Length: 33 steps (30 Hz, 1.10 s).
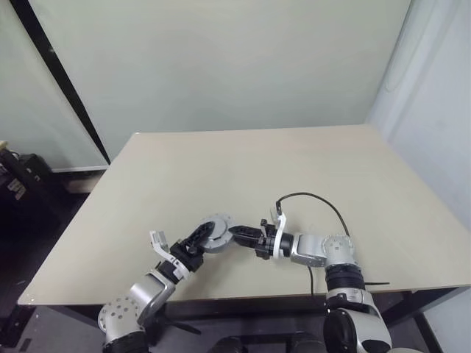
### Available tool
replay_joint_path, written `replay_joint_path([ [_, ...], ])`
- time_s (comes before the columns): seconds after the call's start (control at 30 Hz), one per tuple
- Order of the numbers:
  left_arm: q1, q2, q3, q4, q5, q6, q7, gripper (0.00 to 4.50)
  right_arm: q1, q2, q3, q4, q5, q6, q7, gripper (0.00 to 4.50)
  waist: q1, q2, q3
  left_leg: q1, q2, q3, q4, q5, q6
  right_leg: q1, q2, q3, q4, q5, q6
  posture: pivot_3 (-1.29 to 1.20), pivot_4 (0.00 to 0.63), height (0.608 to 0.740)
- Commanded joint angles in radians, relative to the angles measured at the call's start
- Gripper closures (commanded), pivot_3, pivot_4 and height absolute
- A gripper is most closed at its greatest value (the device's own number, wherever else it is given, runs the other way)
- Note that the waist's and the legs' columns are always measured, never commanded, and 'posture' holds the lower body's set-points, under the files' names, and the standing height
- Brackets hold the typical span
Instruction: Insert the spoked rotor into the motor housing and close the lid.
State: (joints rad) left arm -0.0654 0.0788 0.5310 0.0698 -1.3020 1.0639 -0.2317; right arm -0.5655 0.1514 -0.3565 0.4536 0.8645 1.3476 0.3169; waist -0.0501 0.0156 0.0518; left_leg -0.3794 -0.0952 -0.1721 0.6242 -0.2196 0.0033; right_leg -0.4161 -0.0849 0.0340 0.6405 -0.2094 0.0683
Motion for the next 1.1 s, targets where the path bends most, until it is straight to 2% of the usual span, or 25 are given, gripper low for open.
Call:
replay_joint_path([
  [0.03, -0.001, 0.002, -0.037, -0.055, -0.012, 0.002, 0.025, 2.28, -0.009, 0.09, 0.022, -0.047, 0.037, -0.013, 0.006, 2.26, 0.0, 0.0, 0.0, 0.0, 0.0, 0.0, 0.0, 0.0, 0.0, 0.0, 0.0, 0.0, 0.0, 0.0, 0.0, 0.0, 0.0, 0.74],
  [0.1, 0.001, 0.001, -0.042, -0.06, -0.017, -0.007, 0.031, 2.46, -0.01, 0.099, 0.005, -0.045, 0.048, -0.023, -0.021, 1.59, 0.0, 0.0, 0.0, 0.0, 0.0, 0.0, 0.0, 0.0, 0.0, 0.0, 0.0, 0.0, 0.0, 0.0, 0.0, 0.0, 0.0, 0.74],
  [0.23, 0.005, -0.001, -0.052, -0.067, -0.026, -0.029, 0.035, 2.48, -0.026, 0.112, -0.052, 0.001, 0.043, -0.105, -0.125, 0.16, 0.001, 0.0, 0.0, 0.0, -0.001, 0.0, 0.0, 0.0, 0.0, 0.0, 0.0, 0.0, 0.0, 0.0, 0.0, 0.0, 0.0, 0.74],
  [0.47, 0.01, -0.004, -0.06, -0.078, 0.007, -0.105, 0.029, 2.49, 0.012, 0.07, 0.082, -0.067, -0.026, -0.205, -0.074, 0.15, 0.0, 0.0, 0.0, 0.0, 0.0, 0.001, 0.0, 0.0, 0.0, 0.0, 0.001, 0.0, 0.0, 0.0, -0.001, 0.0, 0.0, 0.74],
  [0.6, -0.017, 0.021, -0.026, -0.087, 0.096, -0.252, 0.023, 2.49, 0.071, -0.002, 0.298, -0.172, -0.194, -0.431, 0.053, 0.15, -0.001, 0.0, 0.0, 0.0, 0.0, 0.001, 0.0, 0.0, 0.0, 0.0, 0.001, 0.0, 0.0, 0.0, -0.001, 0.0, 0.0, 0.74],
  [0.7, -0.043, 0.07, -0.017, -0.069, 0.23, -0.393, 0.026, 2.49, 0.108, -0.052, 0.419, -0.234, -0.288, -0.545, 0.136, 0.15, 0.0, -0.001, 0.0, 0.0, 0.0, 0.002, 0.0, 0.0, -0.001, 0.0, 0.001, 0.0, 0.0, 0.0, -0.001, 0.0, 0.0, 0.74],
  [0.83, -0.087, 0.152, -0.032, 0.029, 0.427, -0.569, 0.019, 2.49, 0.14, -0.104, 0.522, -0.28, -0.386, -0.667, 0.198, 0.15, 0.0, -0.001, 0.0, 0.001, -0.001, 0.001, 0.0, 0.0, -0.001, -0.001, 0.001, 0.0, -0.001, 0.001, -0.001, 0.0, 0.0, 0.74],
  [1.1, -0.185, 0.213, 0.001, 0.249, 0.543, -0.714, -0.012, 2.49, 0.181, -0.164, 0.645, -0.301, -0.554, -0.844, 0.229, 0.15, 0.004, -0.009, 0.0, 0.001, -0.001, -0.001, 0.001, 0.0, -0.001, -0.001, 0.001, 0.0, -0.001, 0.001, -0.001, 0.0, 0.0, 0.74],
])
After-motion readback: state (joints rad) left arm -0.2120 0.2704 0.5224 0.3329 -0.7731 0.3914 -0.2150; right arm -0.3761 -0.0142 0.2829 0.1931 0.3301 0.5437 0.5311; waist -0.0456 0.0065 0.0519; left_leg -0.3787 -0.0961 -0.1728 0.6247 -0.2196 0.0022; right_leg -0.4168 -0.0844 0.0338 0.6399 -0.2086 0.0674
